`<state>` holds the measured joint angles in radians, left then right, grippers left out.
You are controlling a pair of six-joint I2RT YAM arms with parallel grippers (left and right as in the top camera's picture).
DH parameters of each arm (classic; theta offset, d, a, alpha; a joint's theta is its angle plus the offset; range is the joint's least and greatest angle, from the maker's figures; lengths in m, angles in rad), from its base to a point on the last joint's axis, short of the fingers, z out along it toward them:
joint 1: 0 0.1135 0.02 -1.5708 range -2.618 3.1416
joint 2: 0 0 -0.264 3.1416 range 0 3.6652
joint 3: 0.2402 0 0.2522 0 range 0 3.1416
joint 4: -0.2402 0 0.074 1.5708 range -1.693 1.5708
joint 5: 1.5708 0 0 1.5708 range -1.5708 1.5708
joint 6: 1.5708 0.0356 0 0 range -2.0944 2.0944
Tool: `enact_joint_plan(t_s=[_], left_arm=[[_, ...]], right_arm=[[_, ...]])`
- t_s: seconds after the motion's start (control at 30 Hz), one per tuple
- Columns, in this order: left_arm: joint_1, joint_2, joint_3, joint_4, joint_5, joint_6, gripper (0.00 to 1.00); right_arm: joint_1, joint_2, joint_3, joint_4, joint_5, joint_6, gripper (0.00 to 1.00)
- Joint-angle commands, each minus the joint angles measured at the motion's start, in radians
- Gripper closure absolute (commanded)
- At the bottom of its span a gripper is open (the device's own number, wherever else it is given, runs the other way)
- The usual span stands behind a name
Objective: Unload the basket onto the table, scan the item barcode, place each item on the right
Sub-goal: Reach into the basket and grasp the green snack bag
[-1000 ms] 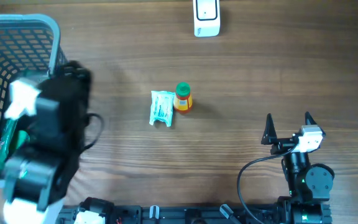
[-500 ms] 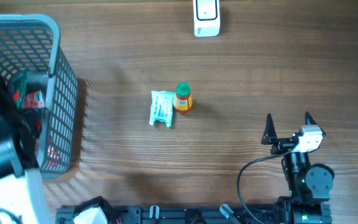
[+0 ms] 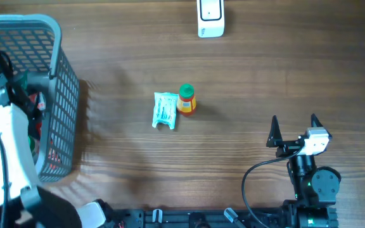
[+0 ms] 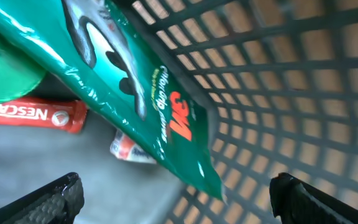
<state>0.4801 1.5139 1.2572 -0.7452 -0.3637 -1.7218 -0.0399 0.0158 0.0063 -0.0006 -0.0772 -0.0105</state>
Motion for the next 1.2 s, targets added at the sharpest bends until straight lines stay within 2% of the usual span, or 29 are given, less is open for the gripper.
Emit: enact_joint_plan(t_s=[0.0, 0.23, 0.4, 0.77, 0.8, 0.83, 0.9, 0.93, 0.97, 1.0, 1.03, 1.17], left_arm=[[0.007, 0.100, 0.006, 0.043, 0.005, -0.049, 0.00], [0.007, 0.191, 0.006, 0.084, -0.003, -0.048, 0.00], [0.007, 0.215, 0.006, 0.080, -0.096, -0.048, 0.00], [0.011, 0.284, 0.006, 0.088, -0.100, -0.038, 0.00], [0.012, 0.286, 0.006, 0.088, -0.106, -0.037, 0.02], [0.013, 0.286, 0.006, 0.088, -0.109, -0.037, 0.08], [0.013, 0.285, 0.006, 0.093, -0.114, -0.038, 0.29], [0.013, 0.285, 0.006, 0.097, -0.122, -0.037, 0.52], [0.013, 0.285, 0.006, 0.099, -0.128, -0.037, 0.63], [0.013, 0.285, 0.006, 0.100, -0.128, -0.037, 0.70], [0.013, 0.285, 0.006, 0.103, -0.128, -0.037, 0.71], [0.016, 0.263, 0.006, 0.104, -0.128, -0.010, 0.96]], right_arm=[[0.003, -0.002, -0.001, 0.002, 0.013, -0.013, 0.00], [0.003, -0.002, -0.001, 0.002, 0.013, -0.013, 0.00], [0.003, -0.002, -0.001, 0.002, 0.013, -0.013, 0.00], [0.003, -0.002, -0.001, 0.002, 0.013, -0.013, 0.00], [0.003, -0.002, -0.001, 0.002, 0.013, -0.013, 0.00], [0.003, -0.002, -0.001, 0.002, 0.013, -0.013, 0.01], [0.003, -0.002, -0.001, 0.002, 0.013, -0.013, 0.00], [0.003, -0.002, -0.001, 0.002, 0.013, -0.013, 0.00], [0.003, -0.002, -0.001, 0.003, 0.013, -0.013, 0.00], [0.003, -0.002, -0.001, 0.002, 0.013, -0.013, 0.00], [0.003, -0.002, -0.001, 0.002, 0.013, -0.013, 0.00], [0.003, -0.002, -0.001, 0.002, 0.013, -0.013, 0.00]])
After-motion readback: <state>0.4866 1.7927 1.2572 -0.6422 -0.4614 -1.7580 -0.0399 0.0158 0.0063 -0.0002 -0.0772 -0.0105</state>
